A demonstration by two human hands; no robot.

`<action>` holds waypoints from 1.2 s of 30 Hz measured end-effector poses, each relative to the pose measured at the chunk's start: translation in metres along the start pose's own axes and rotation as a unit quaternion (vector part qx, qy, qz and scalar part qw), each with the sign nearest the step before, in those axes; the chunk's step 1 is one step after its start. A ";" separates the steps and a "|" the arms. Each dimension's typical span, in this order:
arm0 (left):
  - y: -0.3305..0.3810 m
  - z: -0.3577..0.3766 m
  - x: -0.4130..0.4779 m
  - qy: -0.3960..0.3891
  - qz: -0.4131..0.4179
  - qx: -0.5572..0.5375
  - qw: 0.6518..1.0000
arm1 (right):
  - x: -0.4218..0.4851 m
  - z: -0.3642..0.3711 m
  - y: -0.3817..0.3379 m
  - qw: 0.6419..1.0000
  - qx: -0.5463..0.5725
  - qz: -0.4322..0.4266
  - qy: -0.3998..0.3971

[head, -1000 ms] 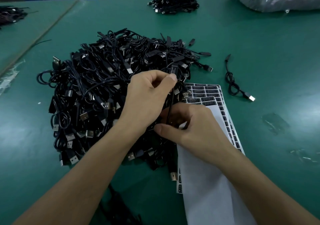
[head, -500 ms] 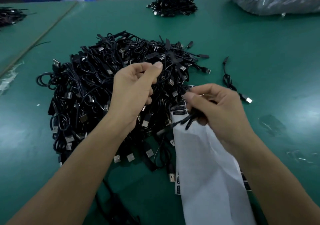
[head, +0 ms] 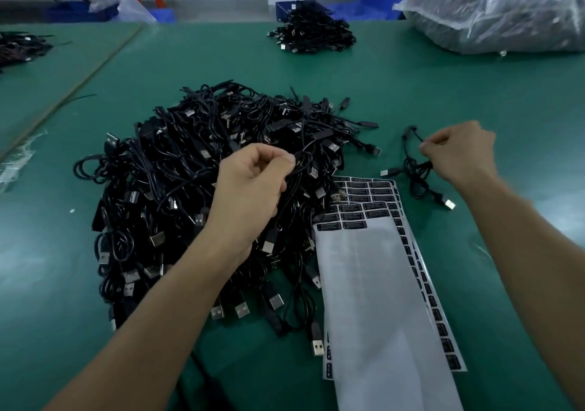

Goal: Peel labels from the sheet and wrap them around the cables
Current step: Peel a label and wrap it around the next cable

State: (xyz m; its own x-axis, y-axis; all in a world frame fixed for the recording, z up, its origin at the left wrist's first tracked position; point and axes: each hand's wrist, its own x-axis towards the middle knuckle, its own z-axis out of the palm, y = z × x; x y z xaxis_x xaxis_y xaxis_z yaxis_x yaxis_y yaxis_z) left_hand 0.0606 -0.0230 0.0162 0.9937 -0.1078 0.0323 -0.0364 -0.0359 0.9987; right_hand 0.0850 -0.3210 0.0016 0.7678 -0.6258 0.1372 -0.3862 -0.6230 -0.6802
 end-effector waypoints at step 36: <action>0.012 0.001 -0.014 -0.181 0.128 0.259 0.940 | -0.127 0.023 -0.067 0.853 0.457 0.032 -0.250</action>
State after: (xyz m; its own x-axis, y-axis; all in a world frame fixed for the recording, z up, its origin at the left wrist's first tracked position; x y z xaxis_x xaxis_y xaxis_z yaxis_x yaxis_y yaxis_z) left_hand 0.0459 -0.0226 0.0277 0.8477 -0.5058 0.1600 -0.4097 -0.4325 0.8032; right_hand 0.0251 -0.1890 0.0134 0.9703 -0.2244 -0.0903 -0.0511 0.1748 -0.9833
